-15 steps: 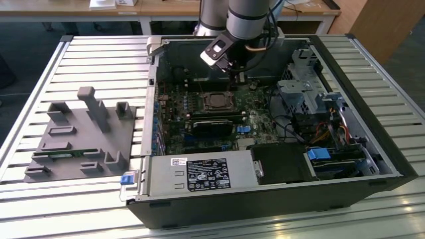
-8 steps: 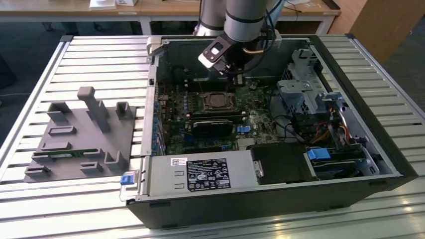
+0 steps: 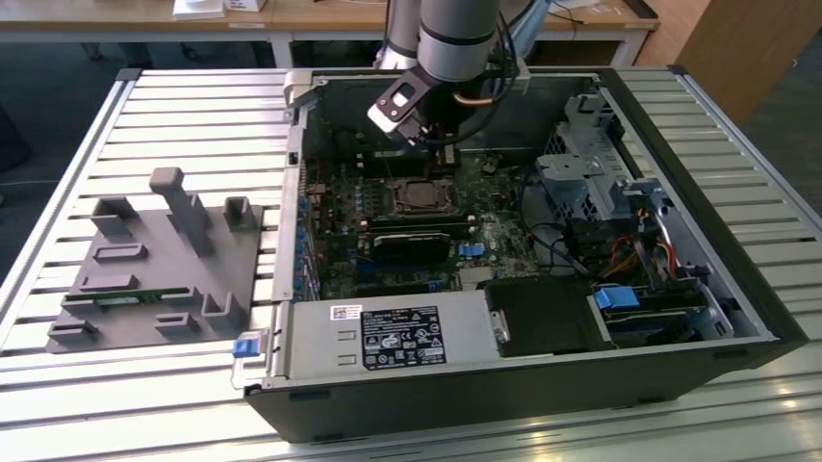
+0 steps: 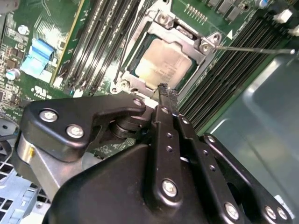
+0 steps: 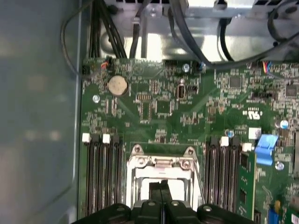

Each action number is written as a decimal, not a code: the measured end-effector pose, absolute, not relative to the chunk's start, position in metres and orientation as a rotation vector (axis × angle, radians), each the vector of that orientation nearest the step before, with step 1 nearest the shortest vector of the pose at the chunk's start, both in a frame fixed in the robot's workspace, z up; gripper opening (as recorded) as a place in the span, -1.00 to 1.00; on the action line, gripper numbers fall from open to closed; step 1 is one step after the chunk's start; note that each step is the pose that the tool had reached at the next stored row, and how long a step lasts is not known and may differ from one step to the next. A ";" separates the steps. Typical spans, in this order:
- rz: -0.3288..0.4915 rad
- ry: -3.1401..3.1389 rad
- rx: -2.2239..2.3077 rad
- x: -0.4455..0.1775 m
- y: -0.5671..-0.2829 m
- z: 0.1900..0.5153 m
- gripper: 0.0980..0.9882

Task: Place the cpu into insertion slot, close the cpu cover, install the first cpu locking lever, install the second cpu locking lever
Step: 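Close the cpu cover, then install the first cpu locking lever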

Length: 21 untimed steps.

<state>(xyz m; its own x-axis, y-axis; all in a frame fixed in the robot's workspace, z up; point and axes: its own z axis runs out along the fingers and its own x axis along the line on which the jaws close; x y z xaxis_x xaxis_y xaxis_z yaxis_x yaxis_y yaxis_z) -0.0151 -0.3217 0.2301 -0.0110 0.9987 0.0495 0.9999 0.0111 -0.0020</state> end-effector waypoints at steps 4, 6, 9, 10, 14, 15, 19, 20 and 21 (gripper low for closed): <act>-0.052 -2.207 -2.183 -0.021 -0.322 0.230 -0.98; -0.052 -2.207 -2.183 -0.023 -0.322 0.230 -0.98; -0.052 -2.207 -2.183 -0.026 -0.322 0.230 -0.98; -0.052 -2.207 -2.183 -0.027 -0.322 0.230 -0.98; -0.052 -2.207 -2.183 -0.028 -0.322 0.230 -0.98; -0.052 -2.207 -2.183 -0.029 -0.322 0.230 -0.98; -0.052 -2.207 -2.183 -0.029 -0.322 0.230 -0.98; -0.052 -2.207 -2.183 -0.029 -0.322 0.230 -0.98; -0.052 -2.207 -2.183 -0.029 -0.322 0.231 -0.98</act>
